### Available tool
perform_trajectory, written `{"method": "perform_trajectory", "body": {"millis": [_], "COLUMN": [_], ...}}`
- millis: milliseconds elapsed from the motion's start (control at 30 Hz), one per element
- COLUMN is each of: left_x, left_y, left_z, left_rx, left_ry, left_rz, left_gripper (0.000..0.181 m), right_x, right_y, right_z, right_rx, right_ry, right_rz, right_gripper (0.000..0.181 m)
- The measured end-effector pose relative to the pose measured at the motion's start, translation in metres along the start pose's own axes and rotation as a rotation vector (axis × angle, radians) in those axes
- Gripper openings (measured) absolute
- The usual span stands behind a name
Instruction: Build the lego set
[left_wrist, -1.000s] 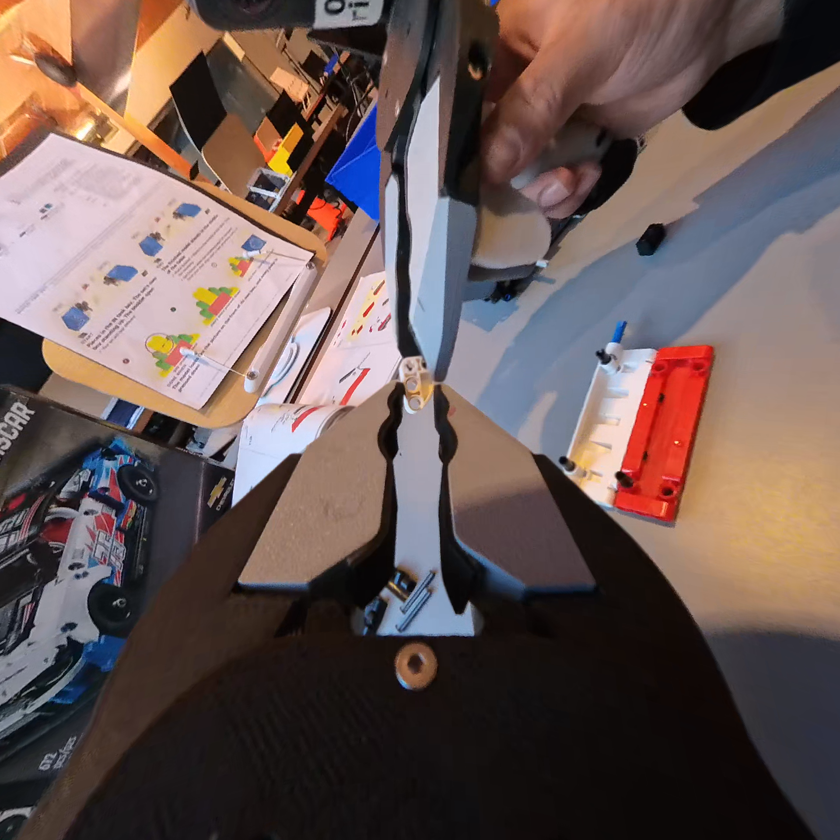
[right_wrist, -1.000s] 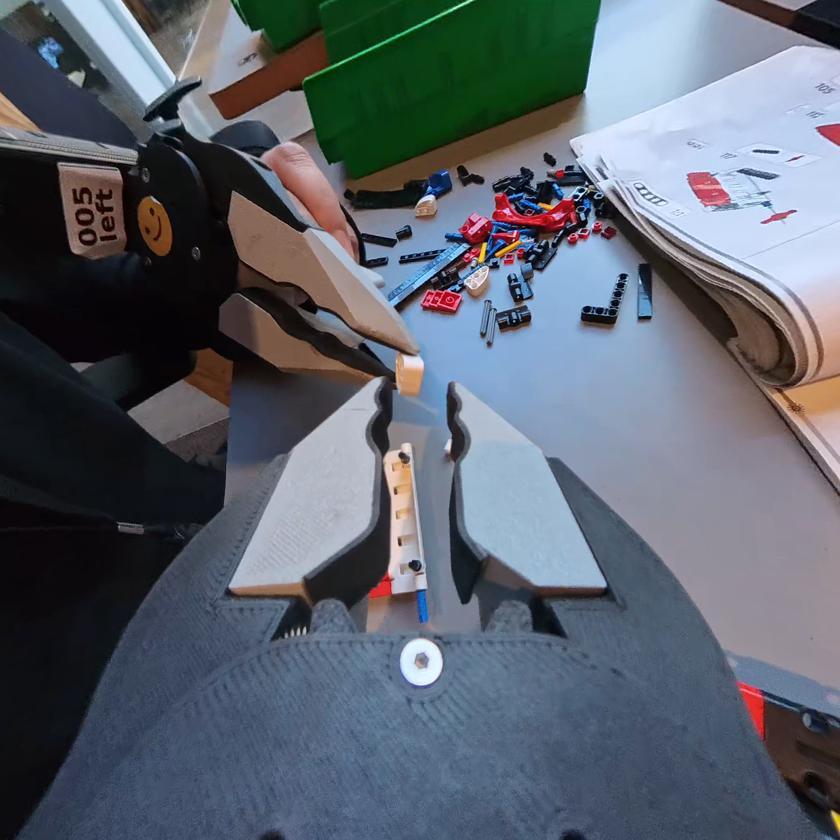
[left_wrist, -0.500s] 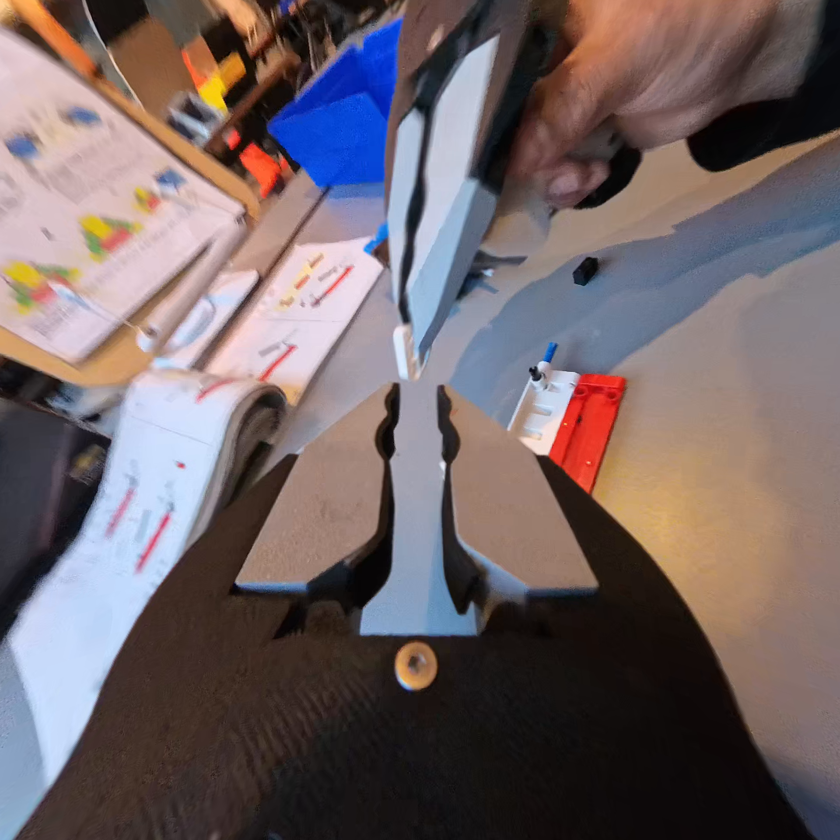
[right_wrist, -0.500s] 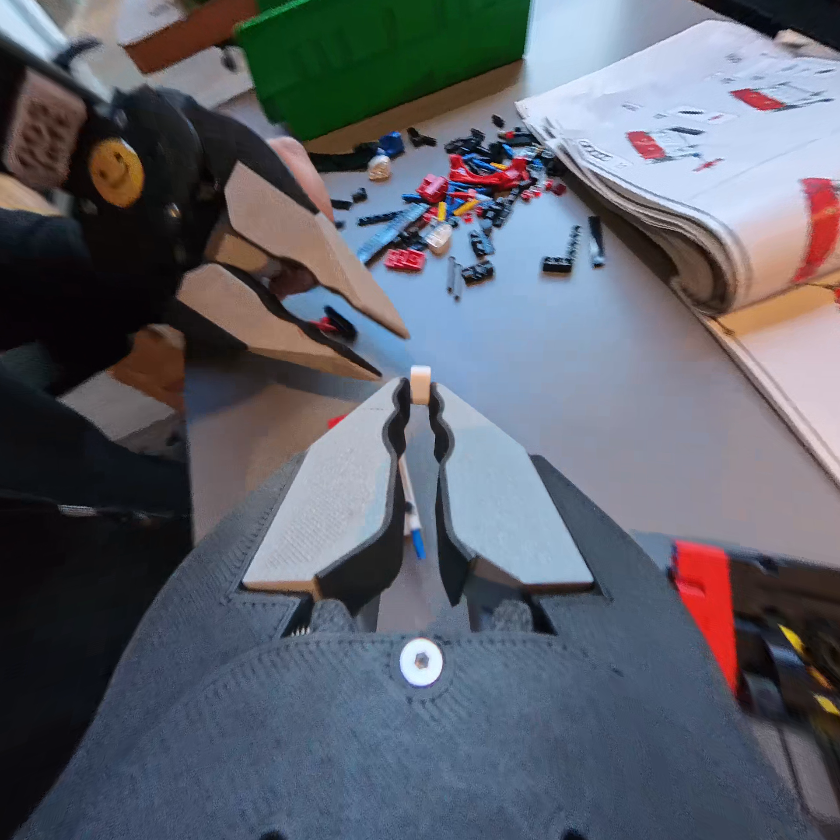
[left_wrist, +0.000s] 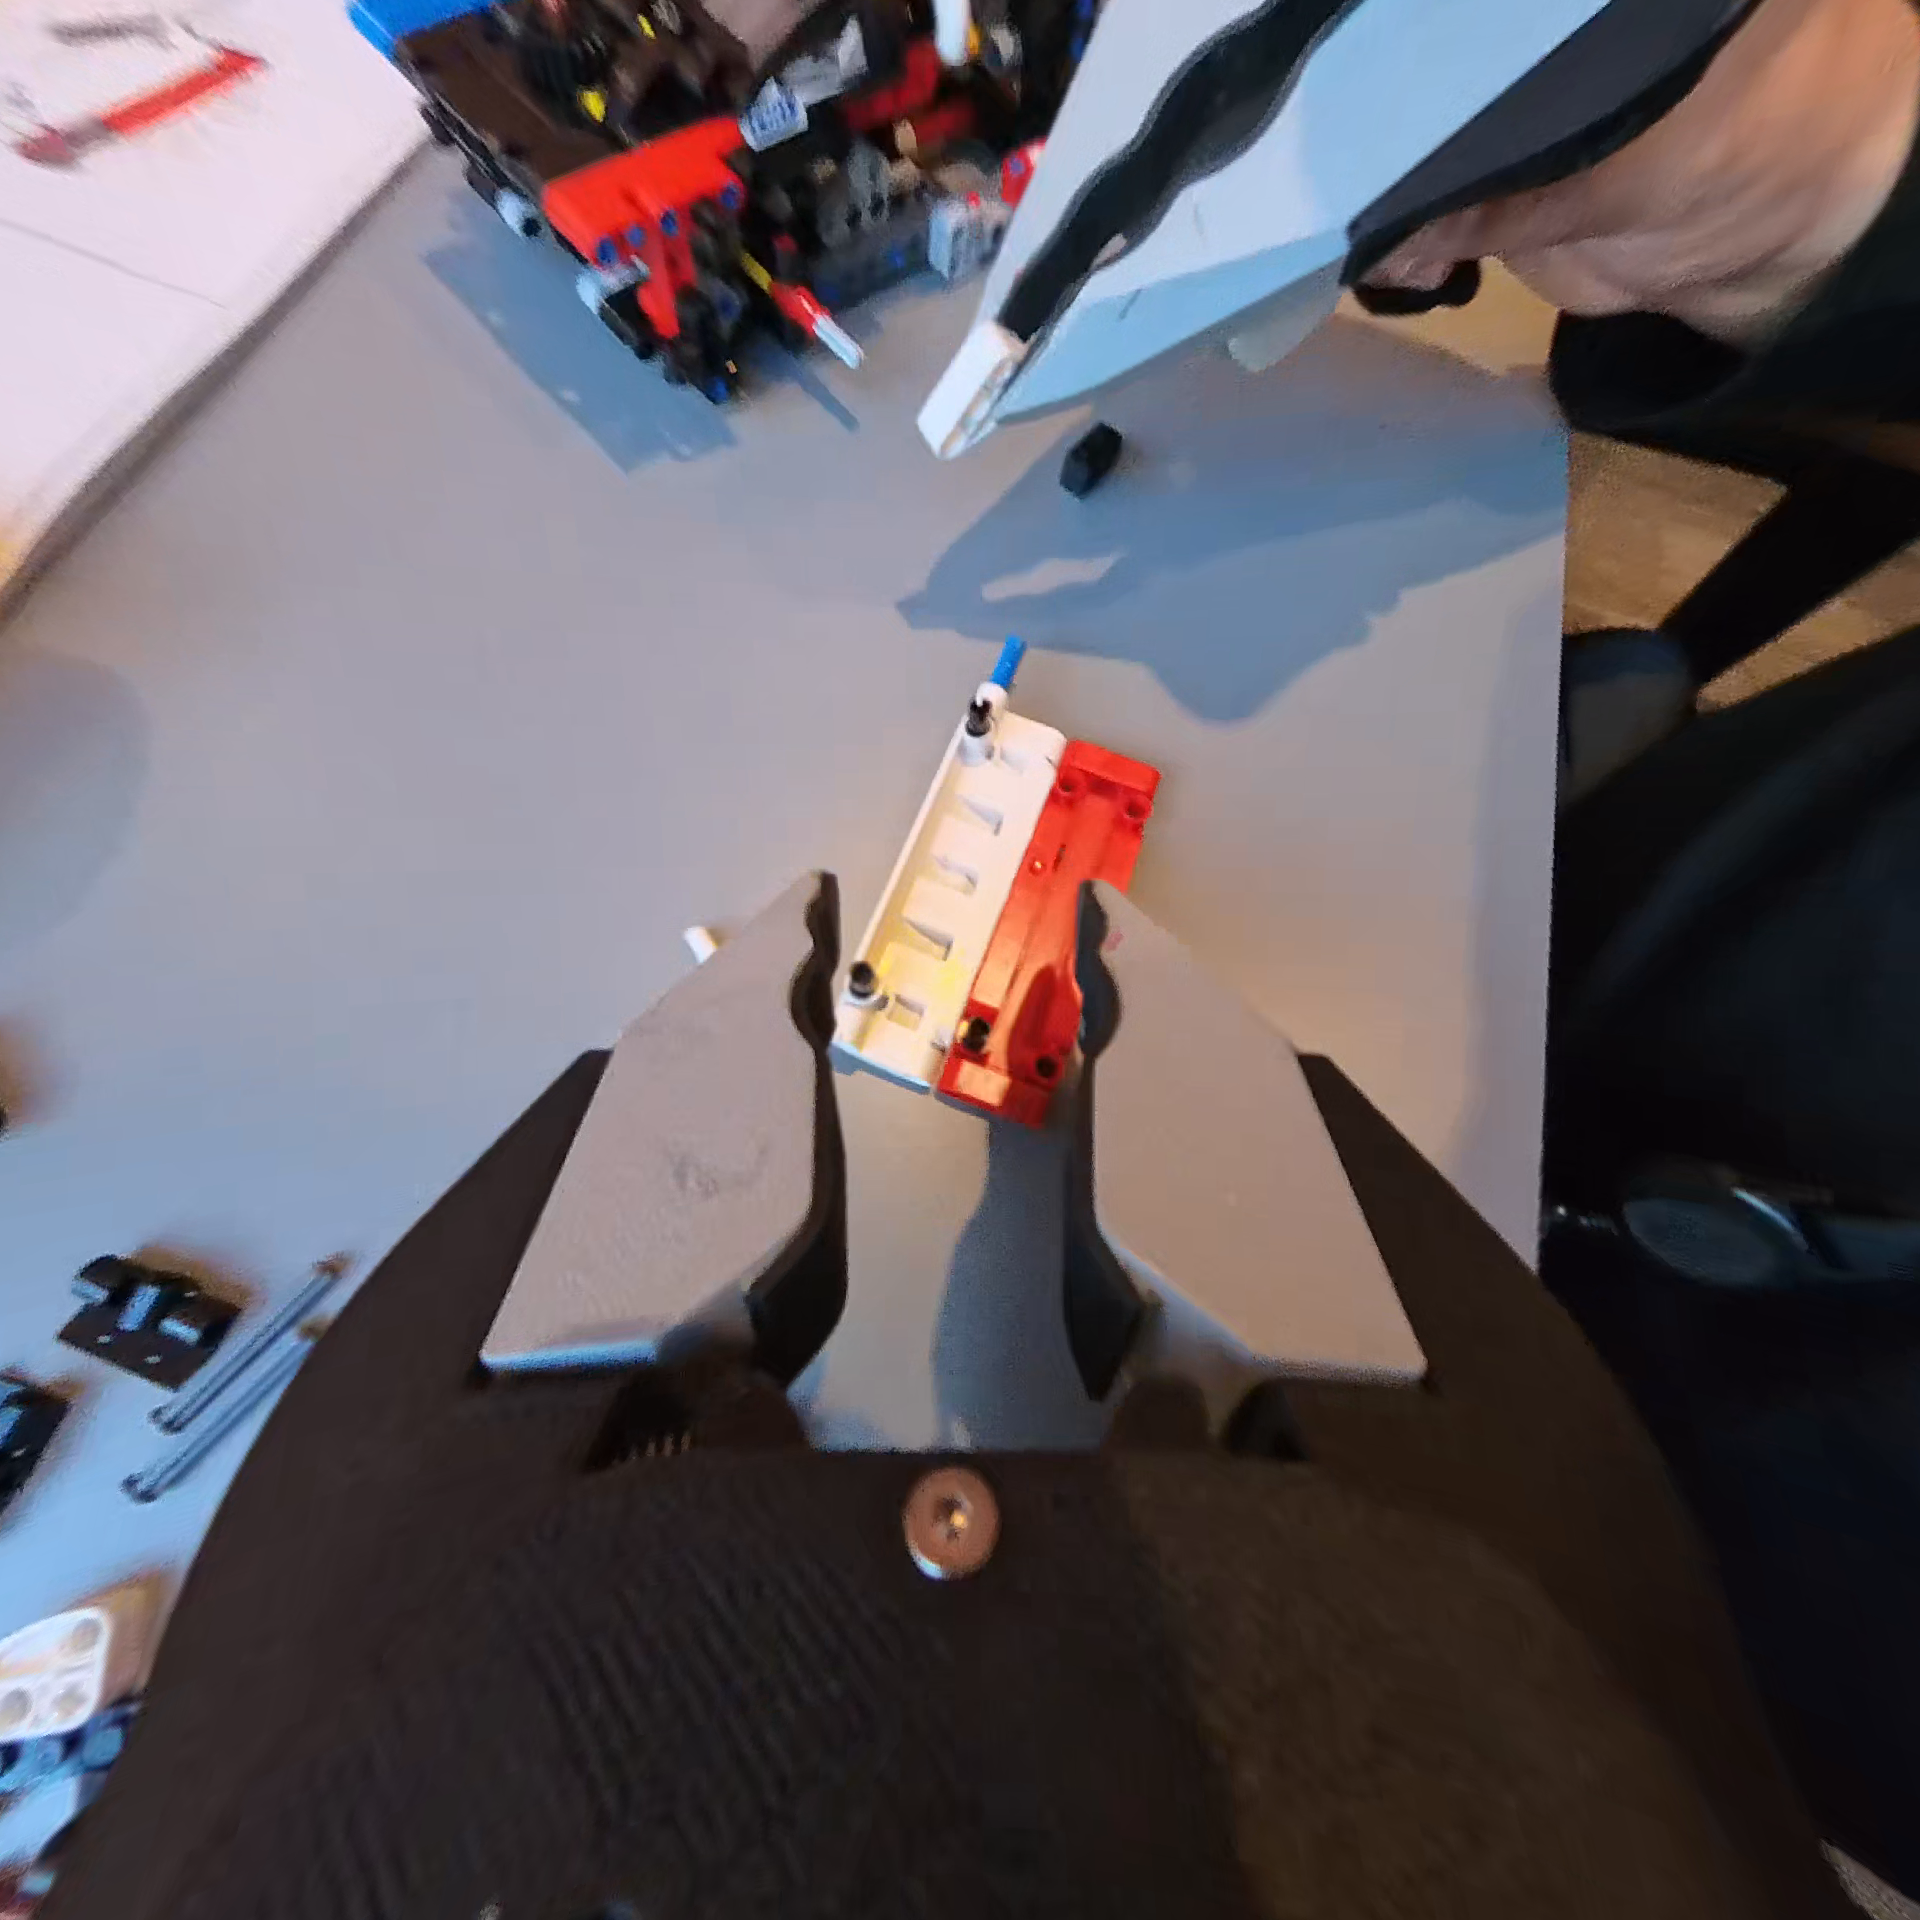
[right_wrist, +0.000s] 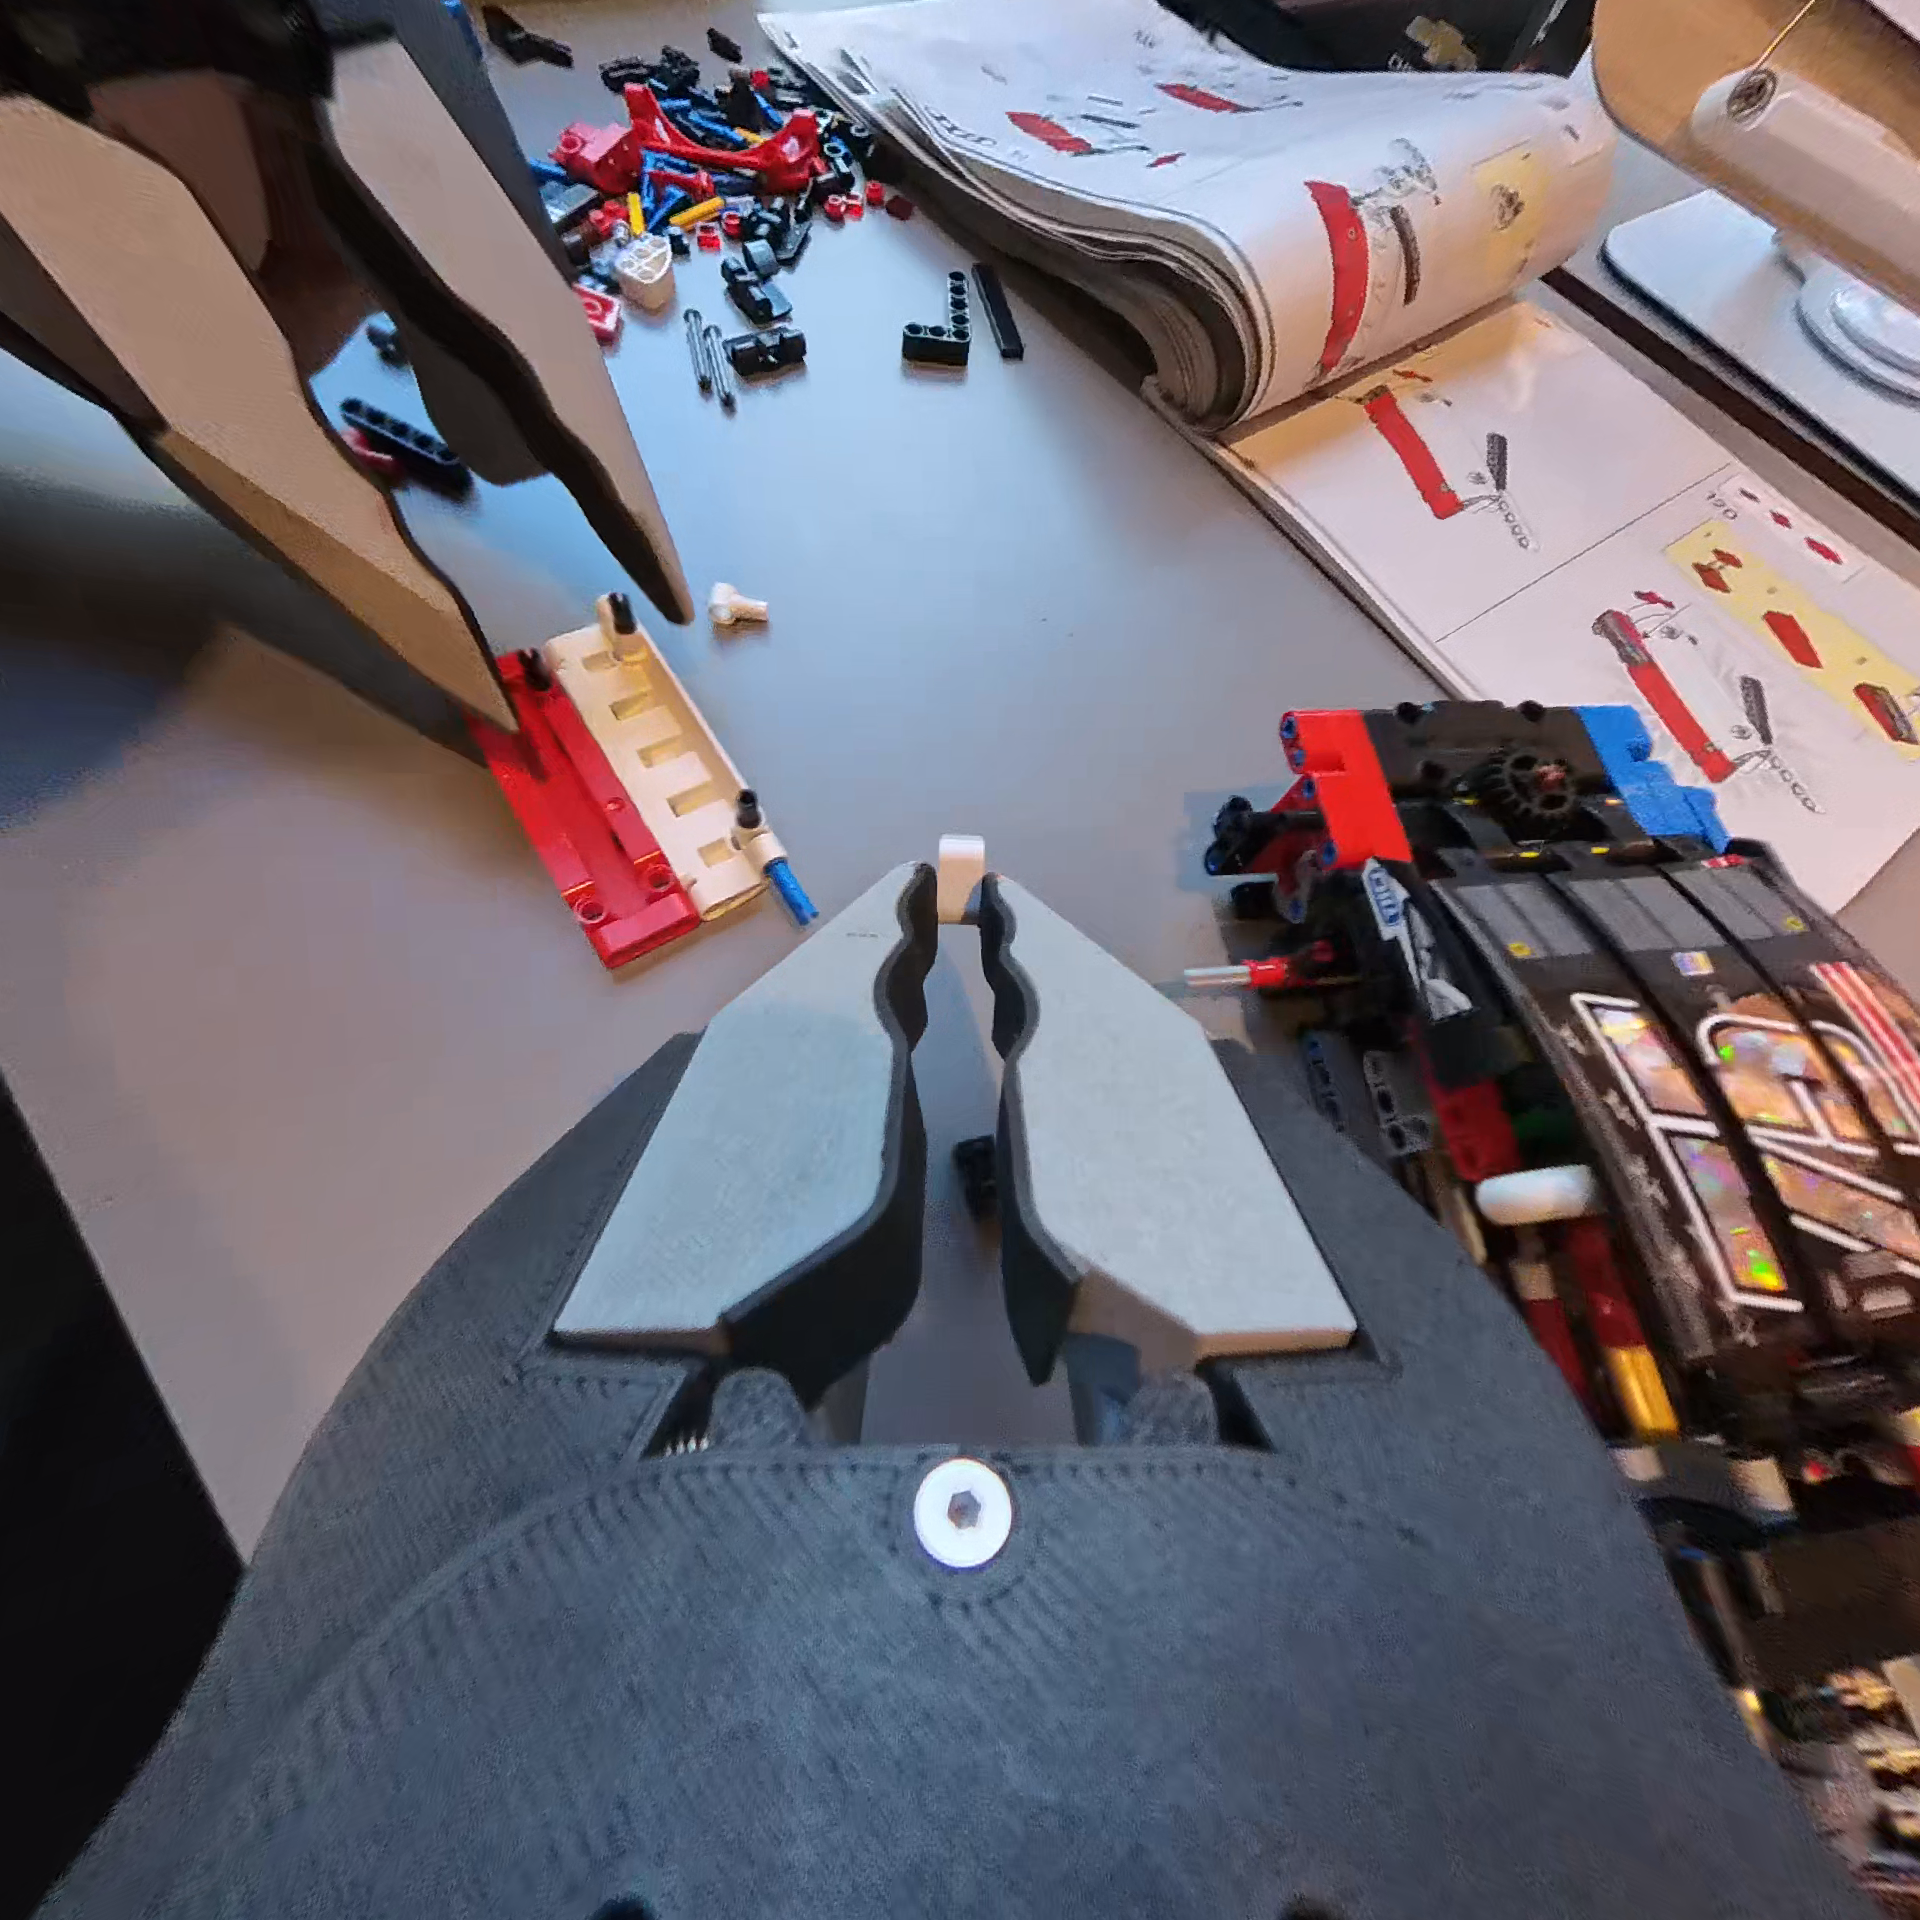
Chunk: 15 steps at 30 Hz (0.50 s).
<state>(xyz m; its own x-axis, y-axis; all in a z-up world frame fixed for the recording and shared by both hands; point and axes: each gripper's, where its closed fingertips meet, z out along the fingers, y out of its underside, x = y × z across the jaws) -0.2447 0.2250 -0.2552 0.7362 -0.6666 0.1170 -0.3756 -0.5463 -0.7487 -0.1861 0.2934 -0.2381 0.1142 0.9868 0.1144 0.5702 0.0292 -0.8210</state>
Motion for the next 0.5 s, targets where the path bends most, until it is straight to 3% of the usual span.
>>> {"method": "perform_trajectory", "body": {"millis": [133, 333, 500], "left_x": [0.0, 0.008, 0.012], "left_y": [0.02, 0.018, -0.019], "left_z": [0.009, 0.005, -0.005], "left_rx": [-0.113, -0.092, -0.015], "left_ry": [-0.053, -0.151, -0.116], "left_rz": [-0.015, -0.073, -0.047], "left_gripper": [0.036, 0.036, 0.035], "right_x": [-0.007, -0.006, -0.02], "right_y": [0.005, -0.005, -0.022], "right_z": [-0.001, -0.004, -0.011], "right_rx": [0.023, 0.141, 0.275], "right_ry": [0.028, 0.054, -0.049], "right_rz": [-0.007, -0.004, 0.015], "right_gripper": [0.007, 0.006, 0.006]}}
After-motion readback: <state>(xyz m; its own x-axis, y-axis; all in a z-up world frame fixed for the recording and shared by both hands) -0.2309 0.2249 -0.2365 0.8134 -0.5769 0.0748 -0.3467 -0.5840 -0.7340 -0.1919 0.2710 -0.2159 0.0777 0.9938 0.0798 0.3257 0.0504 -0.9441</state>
